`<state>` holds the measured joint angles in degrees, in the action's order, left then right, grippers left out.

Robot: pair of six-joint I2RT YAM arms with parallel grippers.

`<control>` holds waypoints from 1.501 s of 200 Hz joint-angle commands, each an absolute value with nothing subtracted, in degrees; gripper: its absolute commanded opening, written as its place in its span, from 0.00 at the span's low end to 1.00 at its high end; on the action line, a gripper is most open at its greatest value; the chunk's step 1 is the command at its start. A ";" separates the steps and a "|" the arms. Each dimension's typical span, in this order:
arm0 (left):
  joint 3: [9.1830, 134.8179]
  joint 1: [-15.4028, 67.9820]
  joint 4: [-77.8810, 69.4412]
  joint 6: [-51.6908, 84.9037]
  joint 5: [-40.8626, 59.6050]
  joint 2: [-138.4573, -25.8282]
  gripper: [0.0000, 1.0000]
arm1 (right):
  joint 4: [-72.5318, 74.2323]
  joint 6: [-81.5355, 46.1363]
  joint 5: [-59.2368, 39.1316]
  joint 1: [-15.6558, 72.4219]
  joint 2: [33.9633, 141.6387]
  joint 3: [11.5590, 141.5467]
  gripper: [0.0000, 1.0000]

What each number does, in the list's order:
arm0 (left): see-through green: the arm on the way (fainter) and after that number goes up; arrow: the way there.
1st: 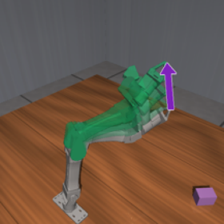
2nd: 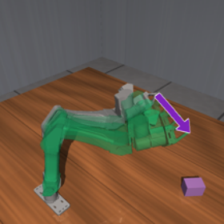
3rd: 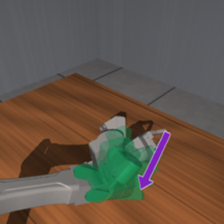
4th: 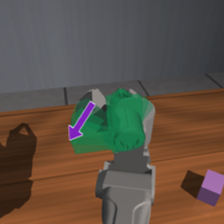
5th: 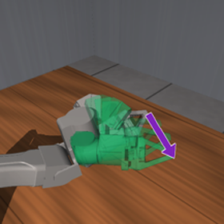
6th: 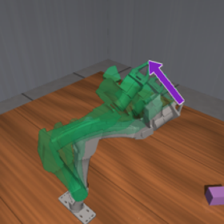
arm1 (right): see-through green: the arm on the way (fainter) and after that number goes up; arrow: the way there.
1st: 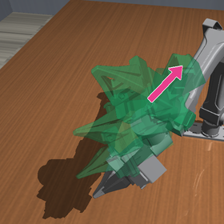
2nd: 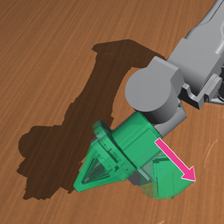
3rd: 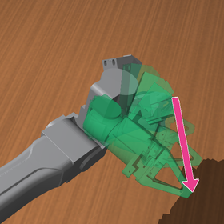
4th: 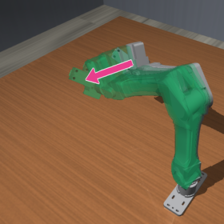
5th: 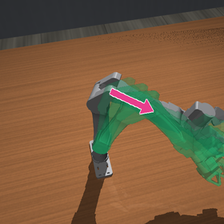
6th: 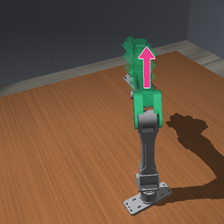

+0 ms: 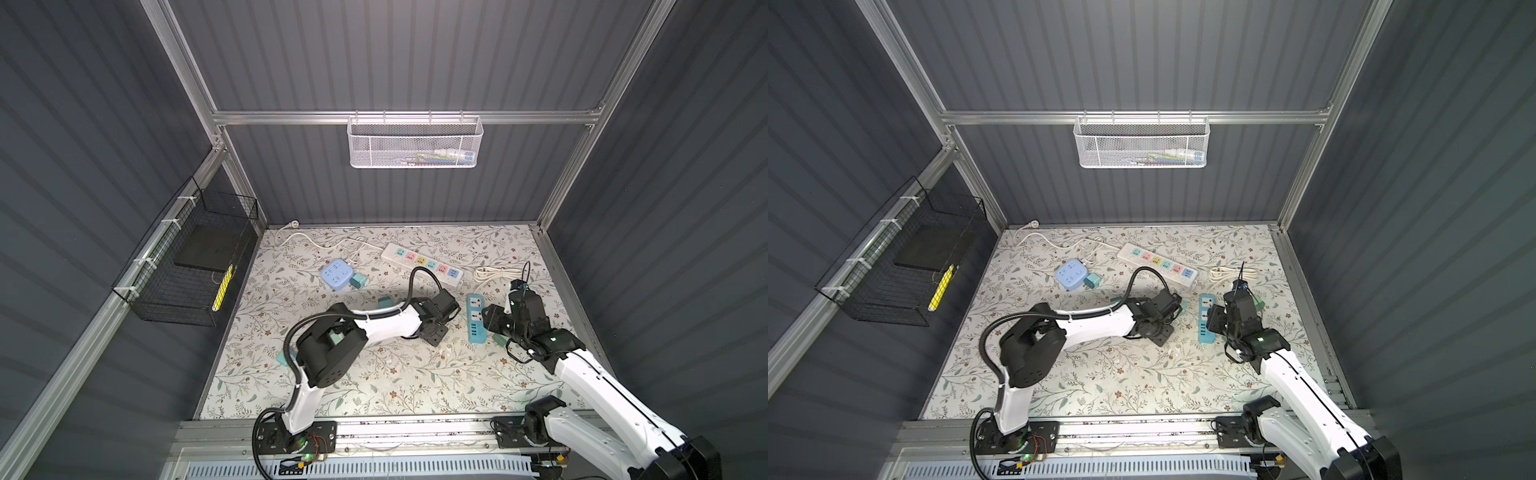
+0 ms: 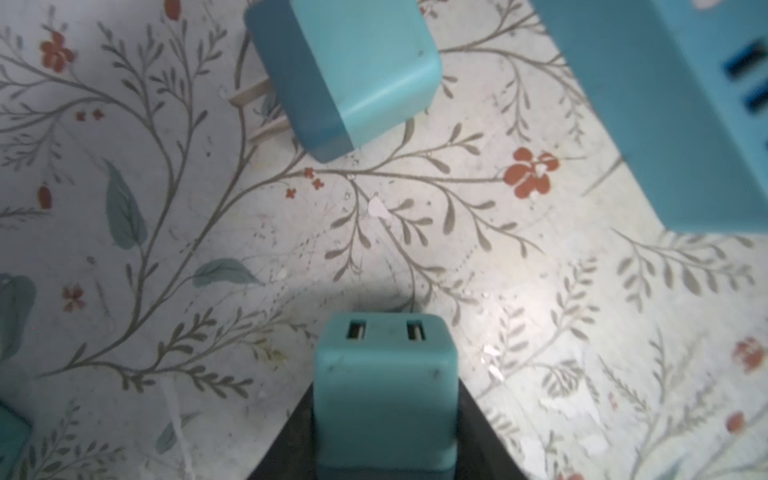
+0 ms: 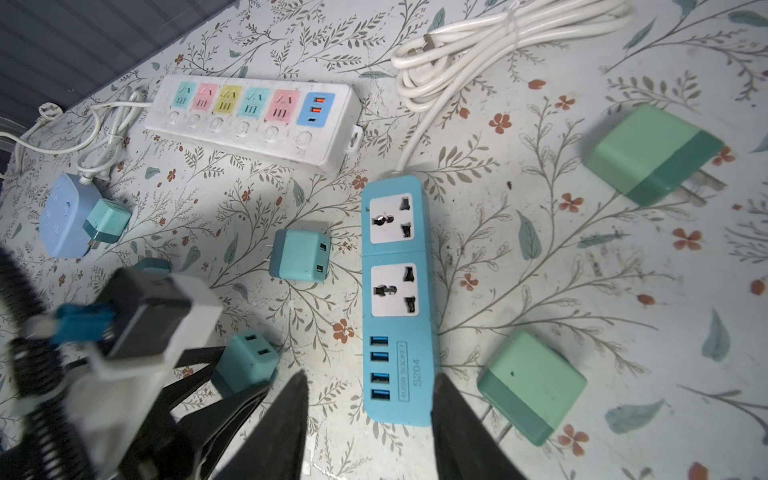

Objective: Insert the plug

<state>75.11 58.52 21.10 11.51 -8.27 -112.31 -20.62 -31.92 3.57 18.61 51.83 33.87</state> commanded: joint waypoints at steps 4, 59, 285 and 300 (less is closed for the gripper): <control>63.76 58.71 -5.52 9.28 -2.75 -102.32 0.20 | -21.20 -30.38 -0.53 18.21 51.10 34.28 0.44; 51.06 59.98 -26.57 -0.06 -0.14 -97.98 0.21 | -19.25 -26.64 -18.58 18.19 51.16 36.38 0.41; 46.05 60.38 -35.97 -8.92 5.89 -94.31 0.23 | -18.92 -24.60 -32.35 20.07 61.51 40.44 0.23; 46.06 60.38 -35.98 -8.30 4.64 -94.28 0.42 | -18.71 -24.94 -31.32 20.08 60.70 40.42 0.20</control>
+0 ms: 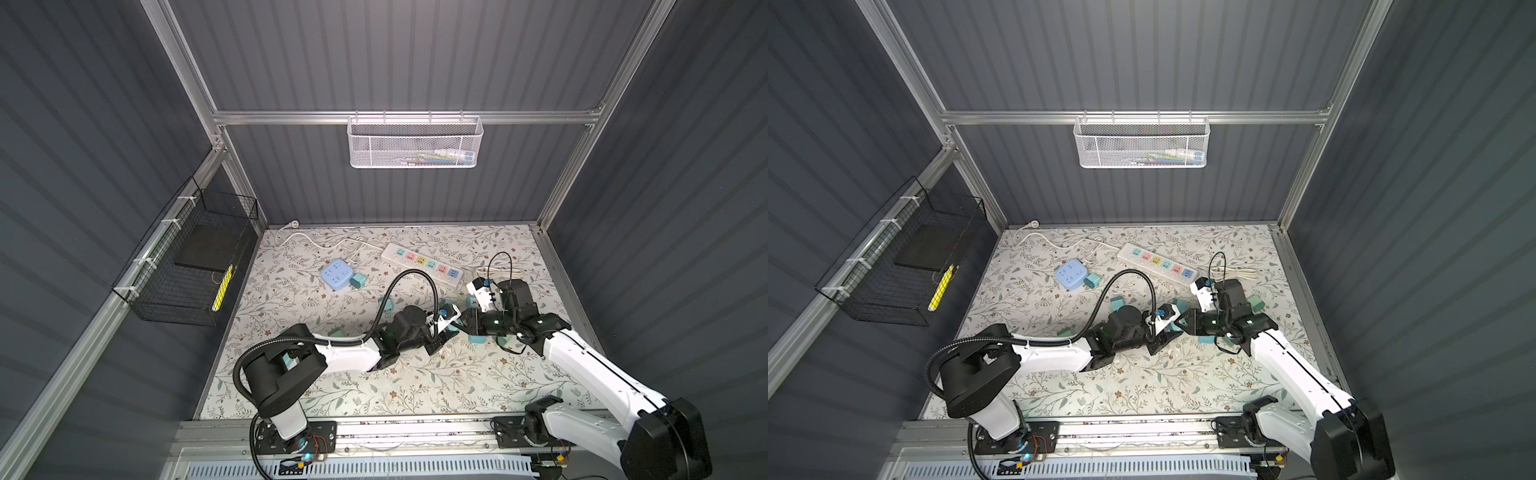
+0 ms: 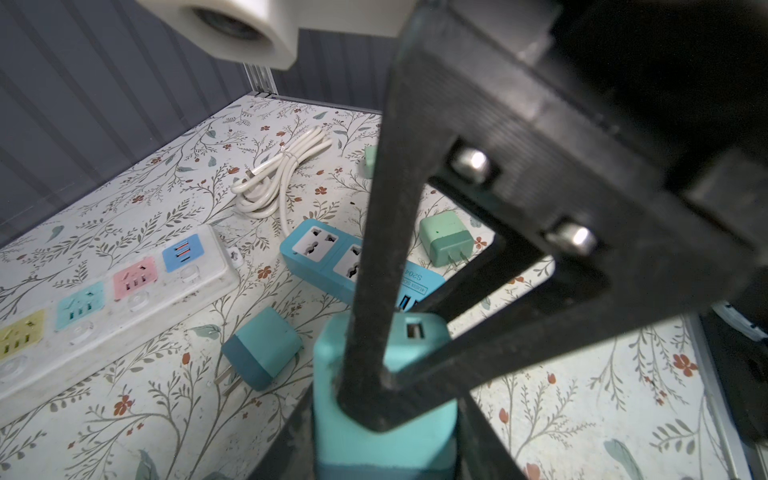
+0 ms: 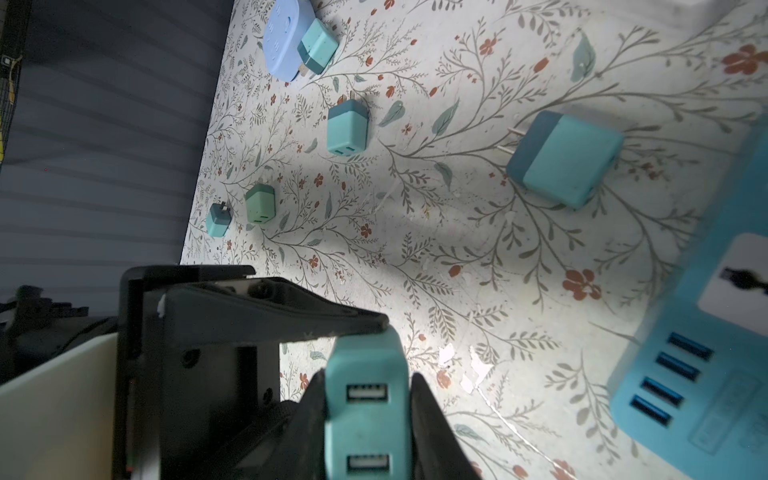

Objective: Insert the plug

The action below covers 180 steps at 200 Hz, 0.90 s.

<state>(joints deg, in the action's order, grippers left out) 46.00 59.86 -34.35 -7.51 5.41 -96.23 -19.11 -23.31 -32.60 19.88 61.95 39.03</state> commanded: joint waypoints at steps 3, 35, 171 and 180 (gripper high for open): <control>46.05 60.38 -36.00 -8.15 4.13 -94.23 0.46 | -18.84 -24.91 -30.91 20.11 60.61 40.51 0.20; 43.84 60.33 -37.57 -5.83 -4.21 -91.44 0.72 | -20.98 -23.11 -21.75 20.05 59.50 41.11 0.15; 32.15 60.03 -43.15 0.96 -22.48 -76.78 0.85 | -18.39 -17.46 13.69 17.10 71.89 46.24 0.09; 31.95 59.94 -43.39 1.09 -22.35 -76.64 0.85 | -17.40 -17.25 12.85 16.47 72.89 46.31 0.10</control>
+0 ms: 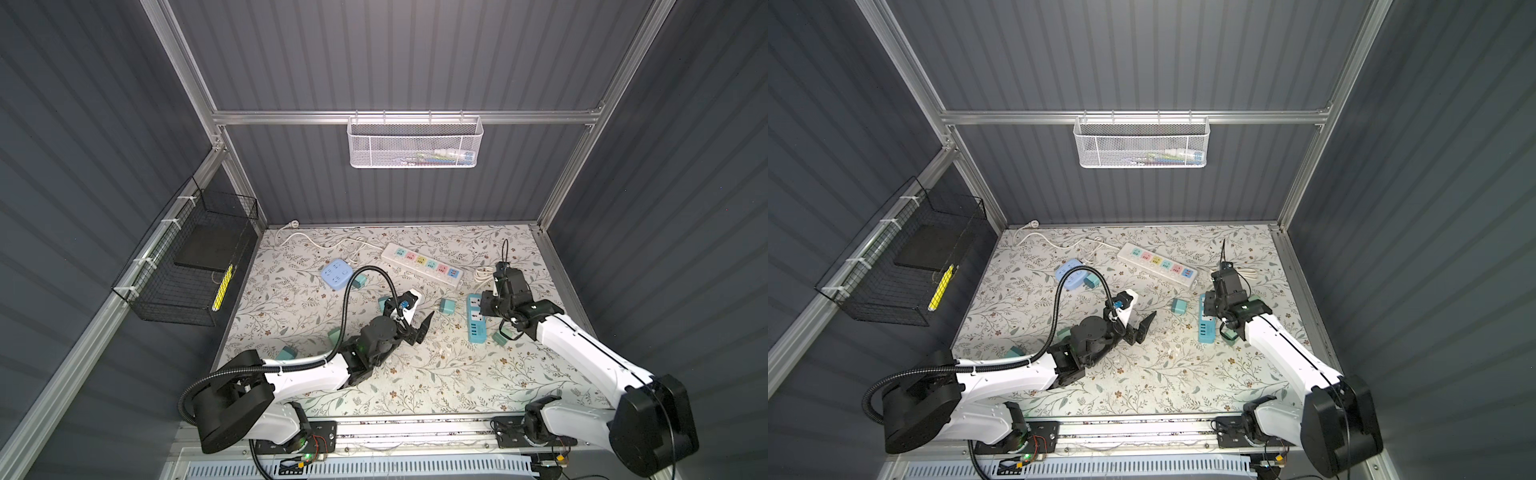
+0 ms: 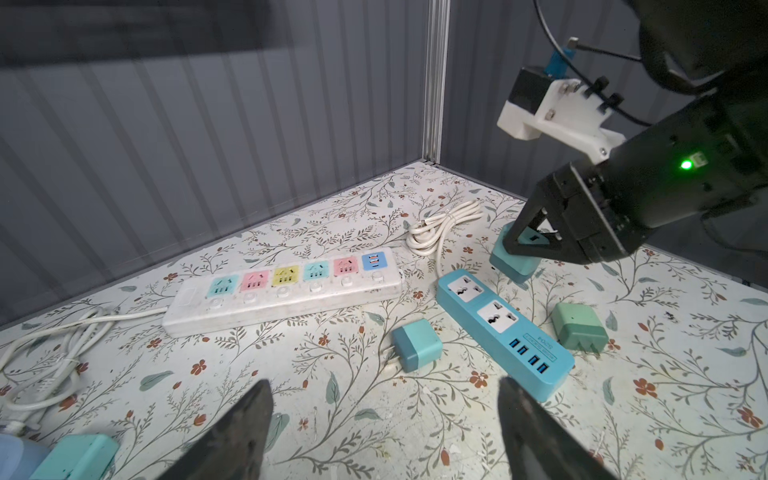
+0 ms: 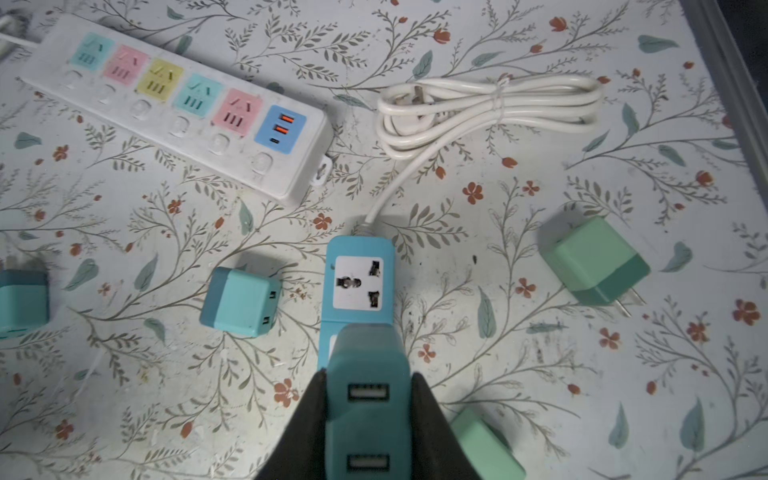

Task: Insert the plug
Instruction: 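Carry the adapter with the right gripper over the teal strip socket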

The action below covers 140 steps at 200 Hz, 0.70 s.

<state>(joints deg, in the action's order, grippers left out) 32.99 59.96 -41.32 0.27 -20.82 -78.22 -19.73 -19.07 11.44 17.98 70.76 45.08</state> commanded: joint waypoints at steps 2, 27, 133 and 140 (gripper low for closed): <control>31.92 59.94 -43.41 1.06 -22.33 -76.64 0.85 | -17.20 -17.19 12.84 16.44 73.07 46.32 0.10; 31.81 59.85 -43.94 1.05 -22.06 -76.88 0.85 | -13.62 -16.16 11.56 15.75 75.75 46.53 0.10; 31.45 58.85 -44.69 0.51 -21.78 -76.85 0.86 | -11.99 -16.24 8.21 15.34 82.85 49.42 0.10; 31.39 58.67 -44.82 0.53 -21.65 -76.90 0.86 | -12.85 -16.47 8.18 15.37 83.58 49.92 0.10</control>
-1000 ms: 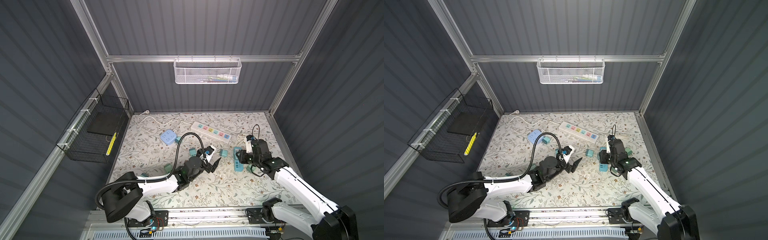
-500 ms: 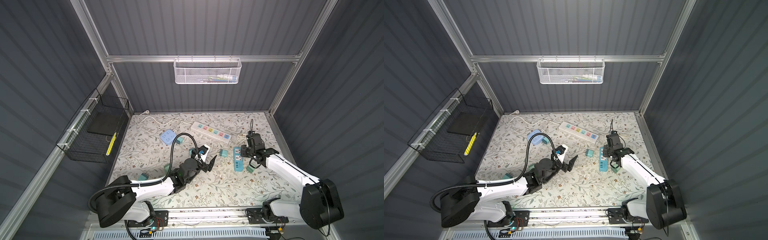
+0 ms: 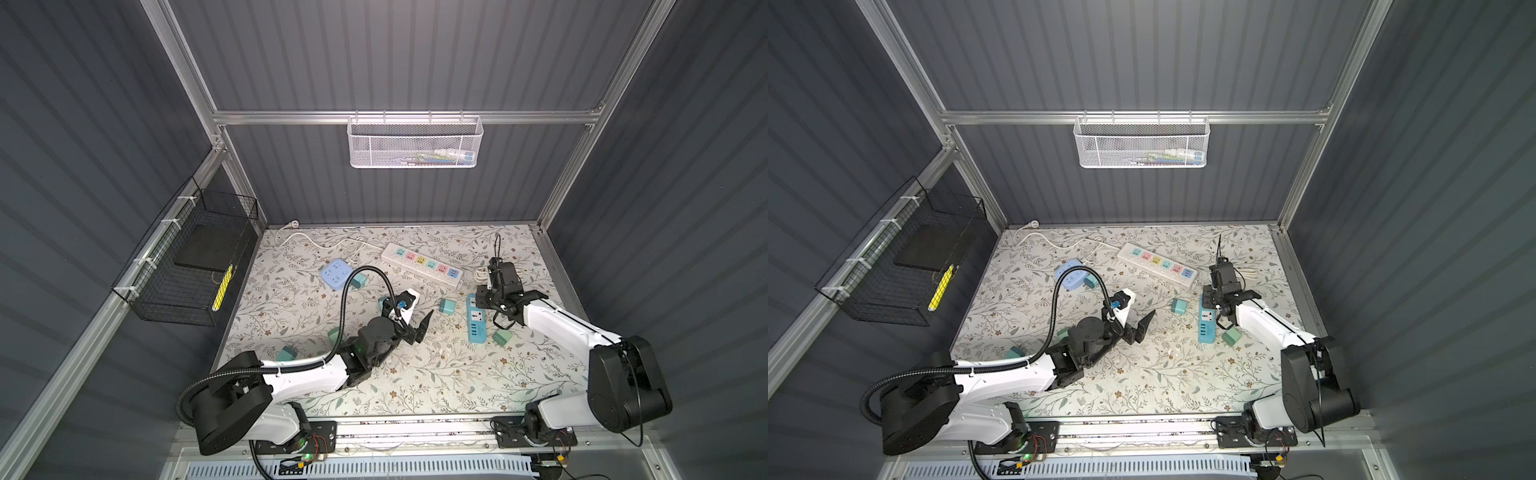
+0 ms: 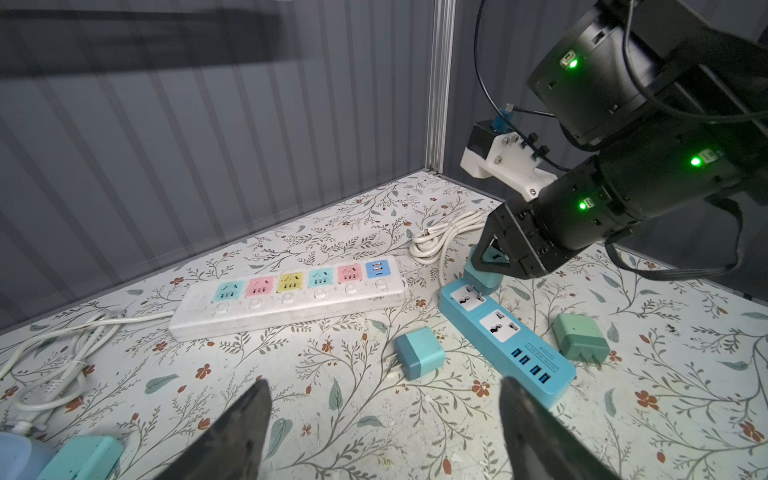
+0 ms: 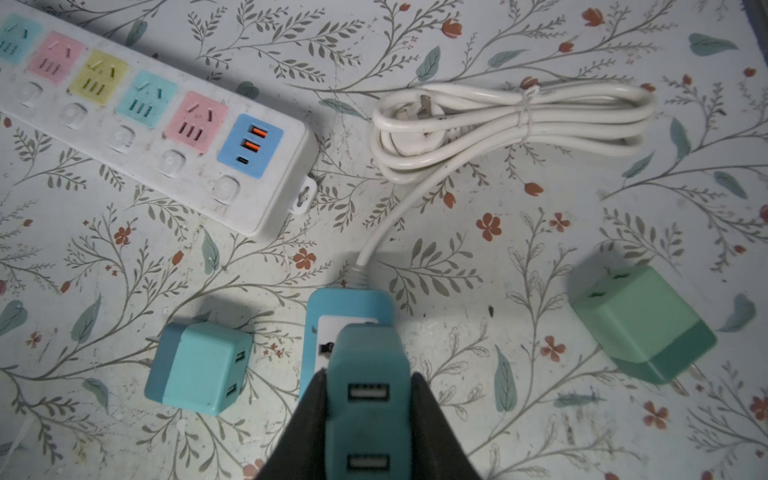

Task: Insert the plug
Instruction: 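Carry the adapter with the right gripper over the teal strip socket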

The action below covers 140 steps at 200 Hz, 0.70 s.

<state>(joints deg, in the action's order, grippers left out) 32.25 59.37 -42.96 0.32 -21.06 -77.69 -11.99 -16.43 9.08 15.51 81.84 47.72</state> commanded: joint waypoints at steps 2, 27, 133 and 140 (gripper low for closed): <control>31.38 58.63 -44.89 0.53 -21.67 -76.97 0.86 | -13.10 -16.62 8.22 15.36 83.76 50.03 0.10; 31.22 58.28 -45.09 0.48 -21.36 -76.68 0.86 | -14.56 -17.74 9.07 15.29 84.18 49.91 0.09; 30.51 57.71 -46.49 0.77 -20.49 -76.30 0.86 | -19.27 -18.26 10.55 15.21 84.00 49.46 0.08; 30.50 57.61 -46.58 0.76 -20.53 -76.37 0.86 | -19.33 -18.59 10.09 15.28 84.14 49.61 0.09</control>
<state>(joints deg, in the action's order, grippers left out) 31.11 58.11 -44.12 0.34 -20.95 -77.38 -16.75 -18.17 9.63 15.40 83.68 49.21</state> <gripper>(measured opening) 0.857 0.288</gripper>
